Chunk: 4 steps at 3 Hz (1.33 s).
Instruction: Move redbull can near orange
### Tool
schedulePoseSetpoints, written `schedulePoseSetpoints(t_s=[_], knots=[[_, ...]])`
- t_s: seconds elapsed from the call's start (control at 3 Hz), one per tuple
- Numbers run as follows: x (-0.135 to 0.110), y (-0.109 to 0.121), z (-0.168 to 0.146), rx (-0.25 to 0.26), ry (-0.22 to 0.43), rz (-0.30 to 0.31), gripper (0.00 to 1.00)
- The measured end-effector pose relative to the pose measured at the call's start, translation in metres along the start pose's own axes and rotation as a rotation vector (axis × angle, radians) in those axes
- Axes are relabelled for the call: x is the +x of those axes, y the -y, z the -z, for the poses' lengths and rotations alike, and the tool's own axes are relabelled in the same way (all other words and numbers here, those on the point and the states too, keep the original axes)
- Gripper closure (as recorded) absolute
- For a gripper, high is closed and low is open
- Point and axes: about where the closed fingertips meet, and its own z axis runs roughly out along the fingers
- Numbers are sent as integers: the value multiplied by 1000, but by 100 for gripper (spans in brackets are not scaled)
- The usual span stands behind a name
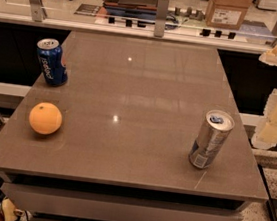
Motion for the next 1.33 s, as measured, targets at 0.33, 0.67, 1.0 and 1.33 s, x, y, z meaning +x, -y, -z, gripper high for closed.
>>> schedulePoseSetpoints(t_s=[0.33,0.67,1.0,1.33], knots=[[0,0,0,0,0,0,0],[0,-1,0,-13,53,4,0],[4,-5,-6,-37,168,7,0],[5,-10,-16,-69,302,12,0]])
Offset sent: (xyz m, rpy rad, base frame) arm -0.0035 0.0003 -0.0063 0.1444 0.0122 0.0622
